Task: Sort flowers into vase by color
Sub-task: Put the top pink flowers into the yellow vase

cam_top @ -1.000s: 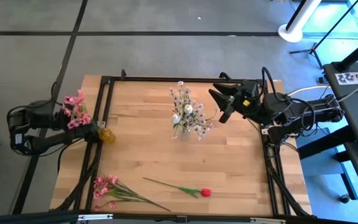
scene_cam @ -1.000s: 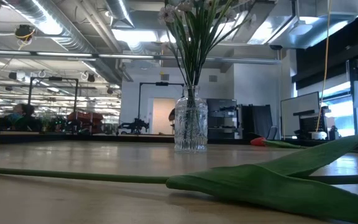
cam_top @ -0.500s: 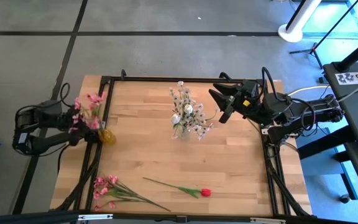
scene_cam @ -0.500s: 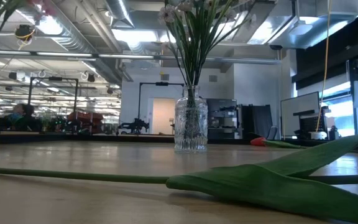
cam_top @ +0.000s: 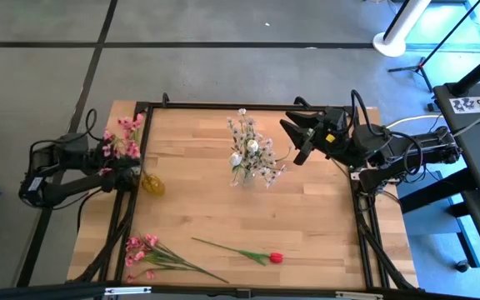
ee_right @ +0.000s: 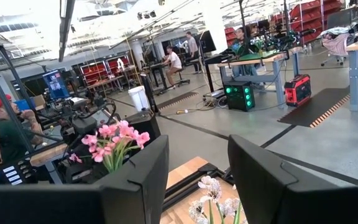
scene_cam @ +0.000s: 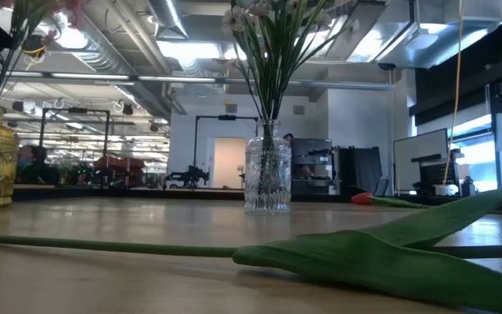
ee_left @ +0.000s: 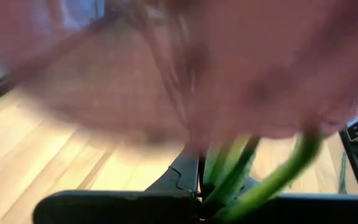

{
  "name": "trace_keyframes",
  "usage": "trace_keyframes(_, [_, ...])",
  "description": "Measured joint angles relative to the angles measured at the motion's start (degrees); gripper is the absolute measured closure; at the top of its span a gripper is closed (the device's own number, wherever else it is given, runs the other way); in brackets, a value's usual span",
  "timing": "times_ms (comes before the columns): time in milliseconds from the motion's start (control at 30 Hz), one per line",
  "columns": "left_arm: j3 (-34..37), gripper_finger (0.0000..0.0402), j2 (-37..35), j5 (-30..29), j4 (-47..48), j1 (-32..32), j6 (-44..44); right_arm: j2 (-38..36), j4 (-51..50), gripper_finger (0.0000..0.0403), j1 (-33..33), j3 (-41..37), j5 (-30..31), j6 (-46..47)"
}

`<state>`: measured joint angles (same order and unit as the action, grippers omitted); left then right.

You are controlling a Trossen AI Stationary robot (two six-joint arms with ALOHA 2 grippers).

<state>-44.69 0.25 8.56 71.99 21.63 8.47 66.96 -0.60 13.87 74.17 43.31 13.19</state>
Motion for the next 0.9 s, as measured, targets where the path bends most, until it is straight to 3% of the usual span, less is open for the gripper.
trace_keyframes(233, [-0.07, 0.039, 0.82, 0.48, -0.14, -0.02, 0.17, 0.0, 0.01, 0.0237, 0.0, 0.0, 0.0, -1.38])
trace_keyframes(500, [-0.27, 0.031, 5.24, 4.4, 0.12, -0.02, -1.31, 0.0, 0.02, 0.0237, 0.0, 0.02, 0.58, -1.5])
trace_keyframes(600, [-2.22, 0.0284, 8.07, 4.75, 3.65, -0.02, -2.34, 0.0, -0.44, 0.0237, 0.0, 0.03, 0.61, -1.49])
trace_keyframes(767, [-7.37, 0.0261, 13.73, 3.54, 17.43, -0.02, -4.99, 0.0, -1.42, 0.0237, 0.0, 0.04, 0.61, -1.51])
trace_keyframes(900, [-10.64, 0.0258, 15.21, 2.87, 17.93, -0.01, -3.66, 0.0, -3.18, 0.0237, 0.0, 0.04, 0.66, -1.66])
